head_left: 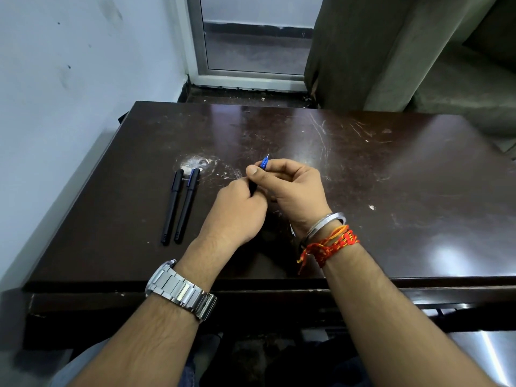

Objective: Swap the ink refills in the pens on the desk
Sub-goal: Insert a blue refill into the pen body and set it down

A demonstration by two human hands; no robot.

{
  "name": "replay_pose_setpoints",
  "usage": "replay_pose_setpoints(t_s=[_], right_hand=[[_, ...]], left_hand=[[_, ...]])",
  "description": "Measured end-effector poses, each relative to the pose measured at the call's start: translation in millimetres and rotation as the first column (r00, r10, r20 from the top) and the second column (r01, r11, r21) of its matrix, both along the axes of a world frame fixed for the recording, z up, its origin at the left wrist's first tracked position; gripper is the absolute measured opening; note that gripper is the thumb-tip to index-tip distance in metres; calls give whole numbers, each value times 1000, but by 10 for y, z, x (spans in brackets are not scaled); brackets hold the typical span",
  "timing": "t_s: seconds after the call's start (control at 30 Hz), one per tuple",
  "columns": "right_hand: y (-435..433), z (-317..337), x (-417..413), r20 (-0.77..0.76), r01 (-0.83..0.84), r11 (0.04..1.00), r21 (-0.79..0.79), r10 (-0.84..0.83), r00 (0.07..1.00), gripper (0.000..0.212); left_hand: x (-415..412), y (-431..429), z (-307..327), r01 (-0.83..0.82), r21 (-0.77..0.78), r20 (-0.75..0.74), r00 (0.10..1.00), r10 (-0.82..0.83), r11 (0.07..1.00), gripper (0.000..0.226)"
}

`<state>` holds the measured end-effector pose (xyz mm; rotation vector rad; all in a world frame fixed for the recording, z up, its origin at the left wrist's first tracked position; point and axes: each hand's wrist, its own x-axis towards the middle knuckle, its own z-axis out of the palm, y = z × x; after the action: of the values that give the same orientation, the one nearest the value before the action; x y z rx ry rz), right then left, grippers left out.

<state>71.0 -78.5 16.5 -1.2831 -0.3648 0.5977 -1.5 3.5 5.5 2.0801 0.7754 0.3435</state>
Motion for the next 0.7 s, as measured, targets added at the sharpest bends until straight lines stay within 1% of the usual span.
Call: replay_pose_setpoints(t_s=[0.07, 0.17, 0.23, 0.33, 0.4, 0.47, 0.5, 0.57, 0.6, 0.7], right_hand=[[6, -10, 4, 13, 25, 1000, -17, -25, 1000, 16], [5, 9, 9, -51, -43, 999, 24, 44, 998, 5], [-10, 18, 13, -69, -68, 996, 64, 73, 995, 9], [-21, 7, 12, 19, -18, 999, 30, 18, 1000, 11], [-16, -3, 15, 47, 15, 1000, 0, -15, 999, 13], [-13, 1, 19, 45, -25, 1000, 1, 25, 999, 9], [-14, 11, 16, 20, -65, 998, 25, 64, 998, 7], [-18, 19, 7, -11, -113, 991, 68, 114, 993, 11], [-21, 20, 0, 4, -112, 992, 66, 112, 994, 13], [-10, -5, 5, 73, -16, 1000, -3, 16, 997, 13]], left_hand=[[-7, -9, 15, -1, -6, 9, 1000, 1, 1000, 35], [13, -10, 5, -11, -1, -9, 1000, 10, 1000, 28], [20, -1, 8, -27, 3, -23, 999, 27, 1000, 27], [8, 5, 11, -20, -29, -15, 1000, 20, 999, 31], [-4, -2, 21, -16, -52, -12, 1000, 16, 999, 34], [-6, -1, 13, -18, -57, -1, 1000, 18, 998, 29], [-2, 1, 8, -27, -56, 5, 1000, 27, 998, 26], [3, 16, 2, -55, -51, 4, 998, 55, 997, 25], [3, 25, -3, -64, -51, 3, 998, 64, 997, 27], [-7, 22, 2, -36, -74, 7, 999, 36, 997, 39]])
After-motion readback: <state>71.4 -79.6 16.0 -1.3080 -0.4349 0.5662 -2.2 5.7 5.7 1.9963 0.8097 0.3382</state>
